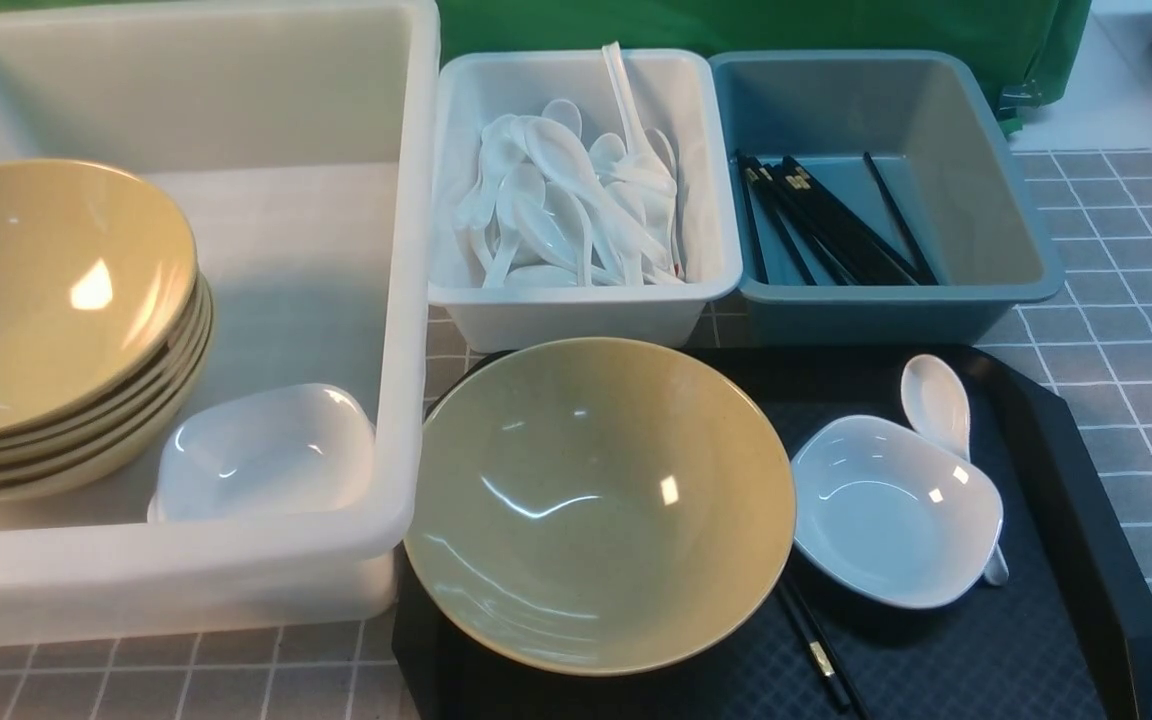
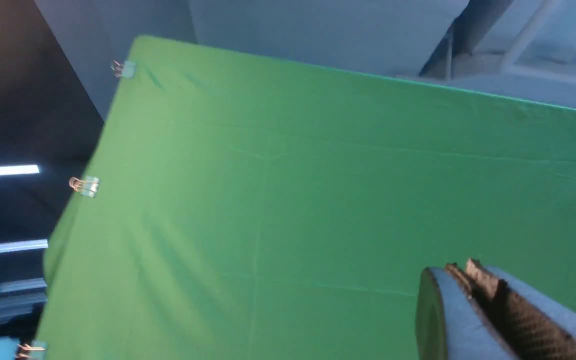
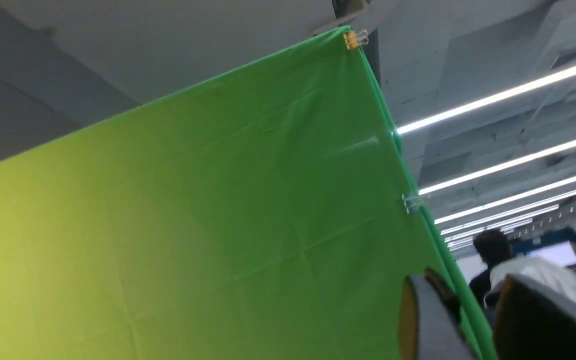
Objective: On grey table put chopsticks spoon bowls plates into blue grey white boxes.
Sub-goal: 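Grasp the large bowl on the tray by its rim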
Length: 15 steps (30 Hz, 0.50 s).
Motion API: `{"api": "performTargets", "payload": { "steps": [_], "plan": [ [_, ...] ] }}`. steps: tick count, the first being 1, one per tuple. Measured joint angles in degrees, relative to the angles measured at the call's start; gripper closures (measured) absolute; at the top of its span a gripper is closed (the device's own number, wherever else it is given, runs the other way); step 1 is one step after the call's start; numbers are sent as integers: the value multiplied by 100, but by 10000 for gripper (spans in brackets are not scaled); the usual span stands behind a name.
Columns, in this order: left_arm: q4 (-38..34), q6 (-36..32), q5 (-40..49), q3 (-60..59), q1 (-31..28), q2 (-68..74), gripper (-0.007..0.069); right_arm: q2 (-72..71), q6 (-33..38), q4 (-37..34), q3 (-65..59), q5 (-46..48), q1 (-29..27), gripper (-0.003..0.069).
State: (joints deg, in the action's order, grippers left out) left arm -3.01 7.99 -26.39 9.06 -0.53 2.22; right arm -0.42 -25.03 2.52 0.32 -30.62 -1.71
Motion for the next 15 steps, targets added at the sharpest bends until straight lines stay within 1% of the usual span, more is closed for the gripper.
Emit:
{"api": "performTargets", "payload": {
  "steps": [2, 3, 4, 5, 6, 7, 8, 10, 12, 14, 15],
  "plan": [
    [193, 14, 950, 878, 0, 455, 633, 105, 164, 15, 506, 725, 0, 497],
    [301, -13, 1369, 1303, 0, 692, 633, 207, 412, 30, 828, 1209, 0, 526],
    [340, -54, 1508, 1463, 0, 818, 633, 231, 476, 30, 895, 1310, 0, 532],
    [549, -171, 1940, 2019, 0, 1375, 633, 456, 1128, 36, 1410, 2087, 0, 581],
    [670, -243, 2111, 2295, 0, 1826, 633, 664, 1698, 42, 1751, 2601, 0, 608],
    [683, -260, 2168, 2393, 0, 1899, 633, 700, 1789, 43, 1803, 2678, 0, 612],
    [732, -276, 2337, 2689, 5, 2430, 633, 984, 2417, 48, 2145, 3230, 0, 624],
    [717, -161, 2703, 3058, 56, 3166, 633, 1296, 2859, 52, 2384, 3762, 0, 626],
    [591, -27, 3294, 3418, 212, 3866, 633, 1527, 3069, 52, 2523, 4227, 0, 625],
    [375, -42, 4325, 3939, 576, 4540, 633, 1766, 3116, 52, 2583, 4838, 29, 625],
    [358, -42, 4426, 3987, 576, 4608, 633, 1784, 3126, 52, 2584, 4899, 51, 625]
  ]
}}
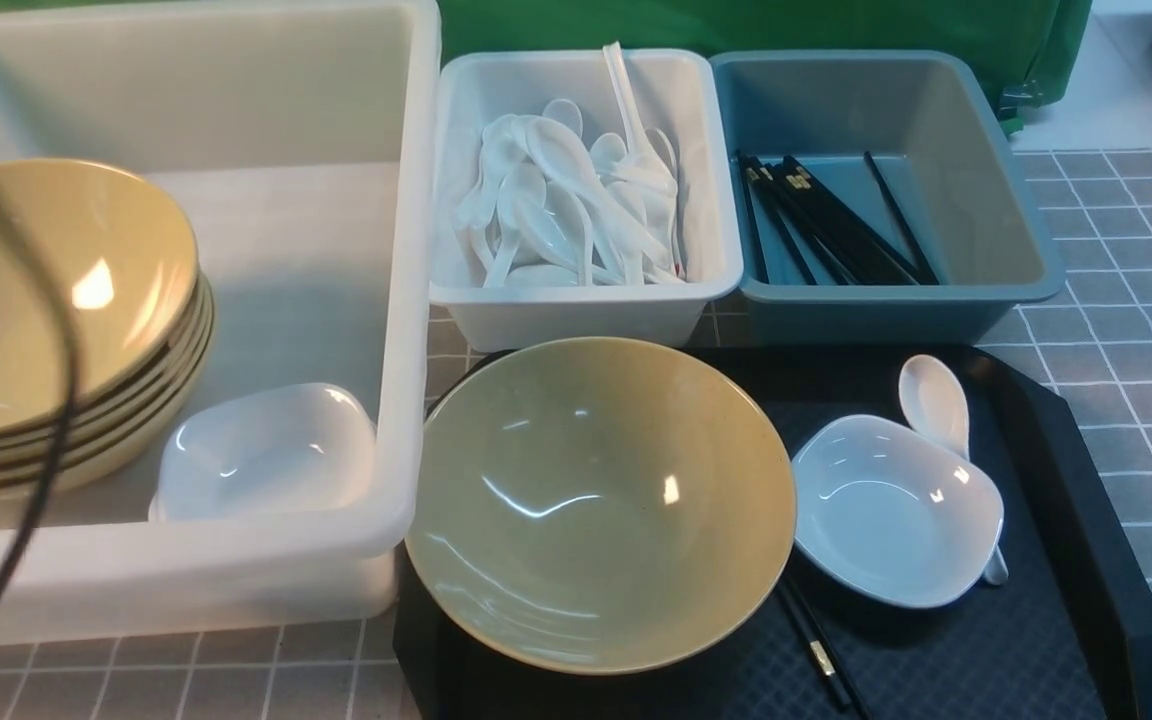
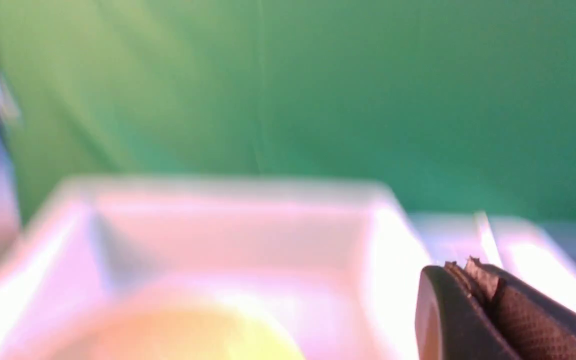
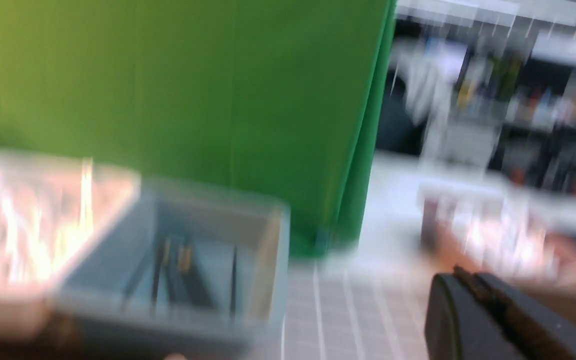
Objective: On grey table put chopsticks spoon bowls plates into blue grey white boxes.
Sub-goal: 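Grasp the large bowl on the tray by its rim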
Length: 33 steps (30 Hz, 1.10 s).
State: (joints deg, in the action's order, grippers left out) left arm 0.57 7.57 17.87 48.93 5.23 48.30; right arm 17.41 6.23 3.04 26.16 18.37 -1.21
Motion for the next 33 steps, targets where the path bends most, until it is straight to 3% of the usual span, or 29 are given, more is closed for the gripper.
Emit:
{"api": "performTargets", "payload": {
  "steps": [1, 2, 4, 9, 15, 24, 33],
  "plan": [
    [-189, -233, 773, 384, 426, 594, 633, 141, 14, -6, 13, 504, 121, 625],
    [-189, -267, 865, 430, 478, 594, 633, 157, 14, -12, 19, 568, 136, 625],
    [-517, -723, 1810, 979, 1130, 1423, 633, 363, 69, -33, 19, 1383, 377, 625],
    [-927, -1129, 2578, 1842, 2380, 2966, 633, 694, 229, -87, -78, 2283, 871, 625],
    [-880, -1117, 2680, 2665, 3307, 4551, 633, 720, 206, -114, -352, 1767, 1107, 624],
    [-749, -833, 2524, 2817, 3898, 6009, 633, 720, 116, -153, -377, 1619, 1141, 624],
    [-1795, -1449, 2020, 3110, 4412, 6101, 631, 720, 110, -177, -383, 1551, 1141, 624]
  ]
}}
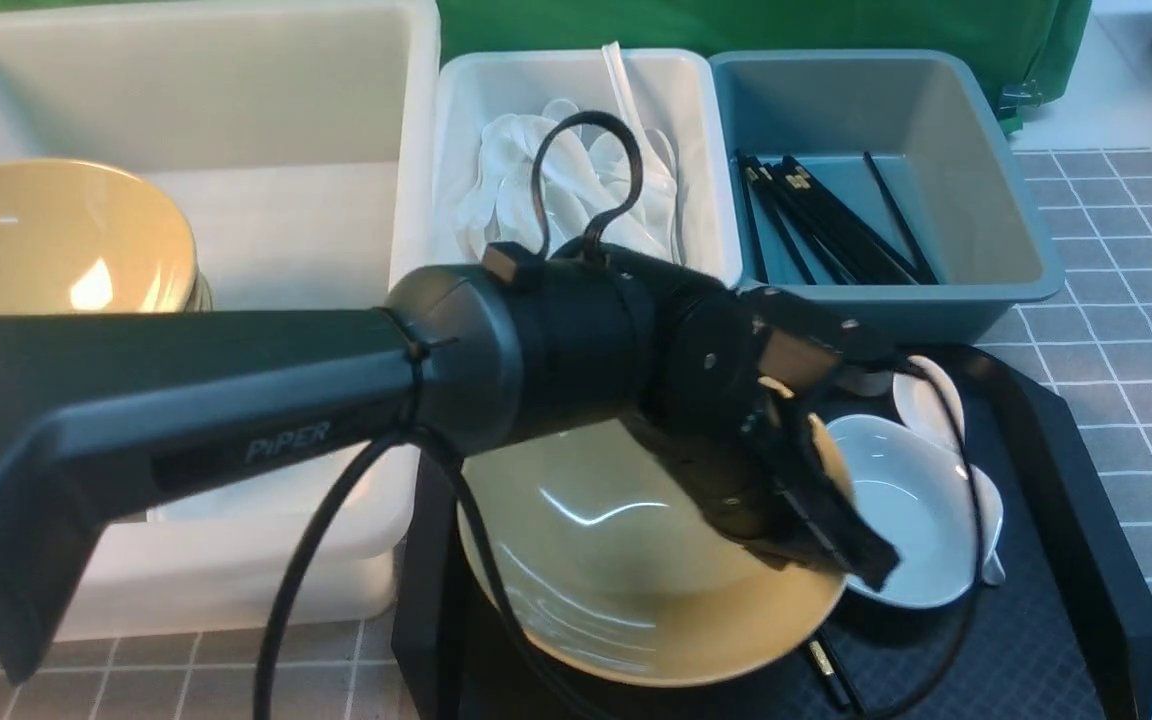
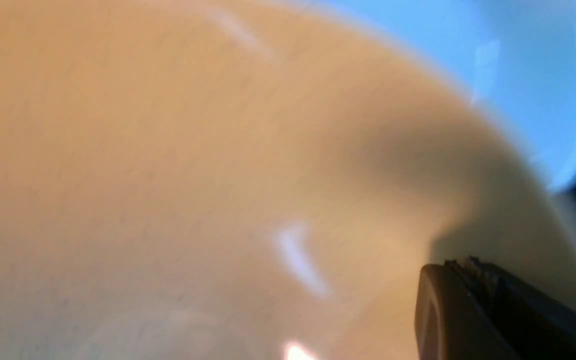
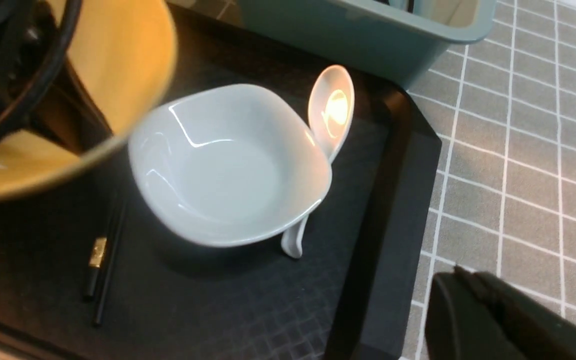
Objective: On grey table put chopsticks spoon bowls plates into blue grey white boxes.
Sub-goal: 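Grasp the large bowl on the tray by its rim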
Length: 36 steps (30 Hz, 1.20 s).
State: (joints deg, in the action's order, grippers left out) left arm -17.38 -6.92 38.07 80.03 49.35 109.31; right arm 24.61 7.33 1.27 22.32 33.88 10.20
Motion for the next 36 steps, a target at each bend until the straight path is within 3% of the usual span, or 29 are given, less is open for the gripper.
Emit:
{"api": "performTargets", "payload": {
  "steps": [3, 5, 10, 12, 16, 19, 26, 31, 36],
  "plan": [
    [203, -50, 305, 317, -68, -6, 618, 0, -2, 0, -22, -20, 0, 622],
    [794, -49, 777, 662, -246, -73, 576, 0, -2, -6, -43, -20, 0, 622],
    [2048, 134, 1519, 1017, -776, -191, 382, 0, -7, -13, -50, -20, 0, 620],
    [2287, 221, 1624, 1022, -989, -178, 281, 0, -7, -13, -50, -33, 0, 619],
    [2377, 343, 1639, 1022, -1231, -66, 165, 0, -7, -13, -50, -63, 0, 617],
    [2364, 355, 1609, 1022, -1336, 140, 133, 0, -9, -13, -50, -63, 0, 615],
    [2302, 379, 1470, 1022, -1352, 725, 160, 0, -13, -15, -50, -63, 0, 615],
    [1999, 292, 1810, 1120, -1379, 778, 361, 0, -13, -19, -50, -67, 0, 615],
    [1797, 165, 2080, 1124, -1386, 542, 433, 0, -72, -19, -50, -74, 0, 615]
  ]
}}
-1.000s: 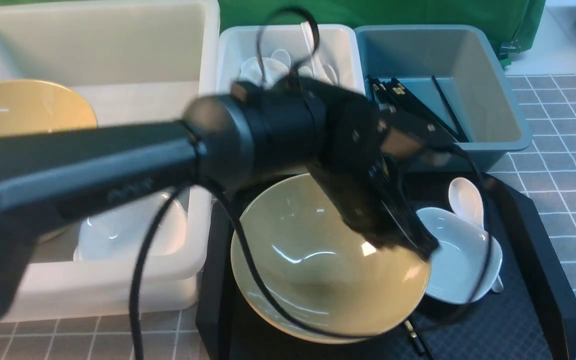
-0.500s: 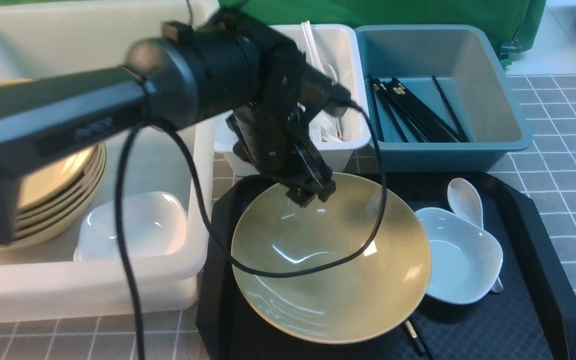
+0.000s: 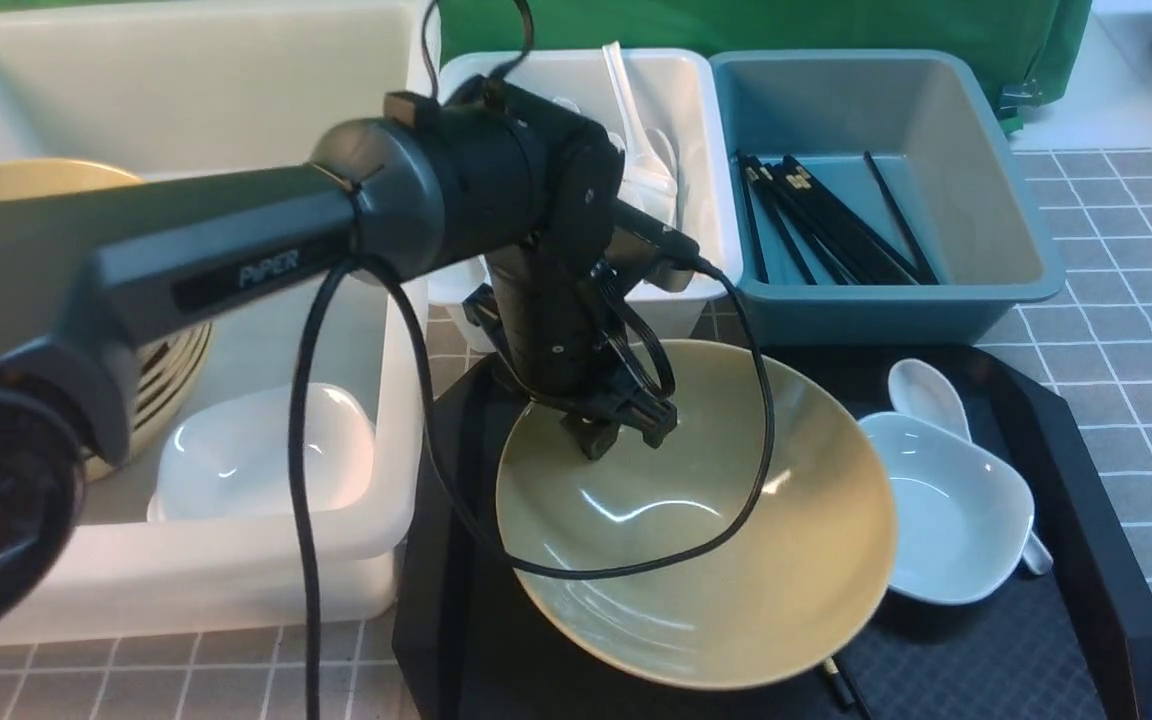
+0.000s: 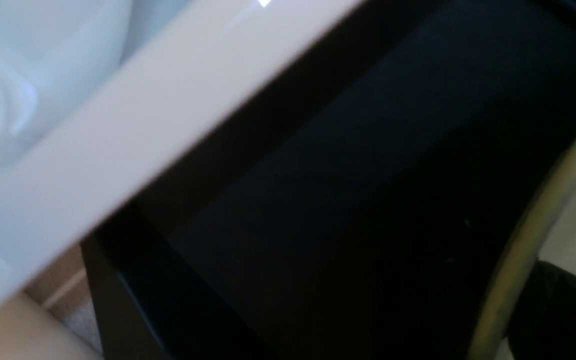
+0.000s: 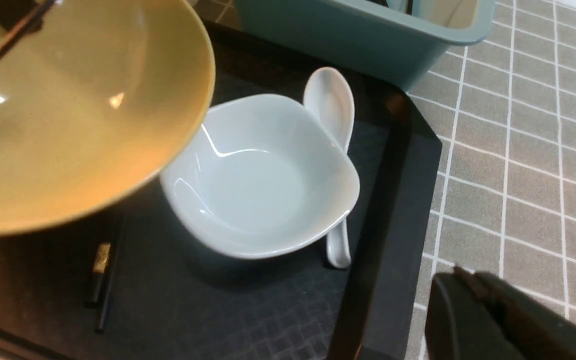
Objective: On grey table put chopsticks spoon bowls plates into blue grey white boxes.
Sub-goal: 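Grasp the large bowl on the tray by its rim, then place the tan bowl onto the bowl stack in the left bin with the left gripper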
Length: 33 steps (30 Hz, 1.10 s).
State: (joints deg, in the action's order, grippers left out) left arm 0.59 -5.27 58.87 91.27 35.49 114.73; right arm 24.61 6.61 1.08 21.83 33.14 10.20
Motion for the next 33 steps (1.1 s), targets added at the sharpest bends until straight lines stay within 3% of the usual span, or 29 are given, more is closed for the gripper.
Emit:
{"api": "performTargets", "payload": {
  "steps": [3, 6, 14, 15, 20, 21, 22, 23, 24, 25, 29, 33],
  "plan": [
    [-290, -174, 142, 8, 0, -324, 544, 0, -88, 0, 0, -2, 0, 615],
    [-537, -383, 157, 58, -45, -605, 608, 0, -95, 0, 0, -2, 0, 614],
    [-2378, -1316, 84, 55, -940, -1524, 618, 0, -187, 0, 0, 8, 0, 613],
    [-2833, -1530, 61, 55, -1296, -1907, 618, 0, -217, 0, 0, 8, 0, 613],
    [-3130, -1618, -5, 48, -2557, -2885, 620, 0, -224, 0, 0, 8, 0, 613],
    [-3085, -1577, -29, 33, -2887, -3057, 620, 0, -224, 0, 0, 8, 0, 613],
    [-2950, -1449, -108, -61, -3588, -3323, 622, 0, -224, 0, 0, 8, 0, 613],
    [-2930, -1432, -120, -81, -3588, -3357, 622, 0, -224, 0, 0, 8, 0, 613],
    [-2618, -1232, -222, -318, -4482, -3605, 622, 0, -228, 0, 0, 1, 0, 613],
    [-2584, -1206, -233, -389, -4570, -3645, 622, 0, -228, 0, 0, -6, 0, 613],
    [-2062, -857, -547, -1349, -6043, -3754, 620, 0, -228, 0, 0, -10, 0, 608],
    [-2081, -756, -1310, -2154, -6536, -3671, 620, 0, -236, 0, 0, -18, 0, 603]
  ]
}}
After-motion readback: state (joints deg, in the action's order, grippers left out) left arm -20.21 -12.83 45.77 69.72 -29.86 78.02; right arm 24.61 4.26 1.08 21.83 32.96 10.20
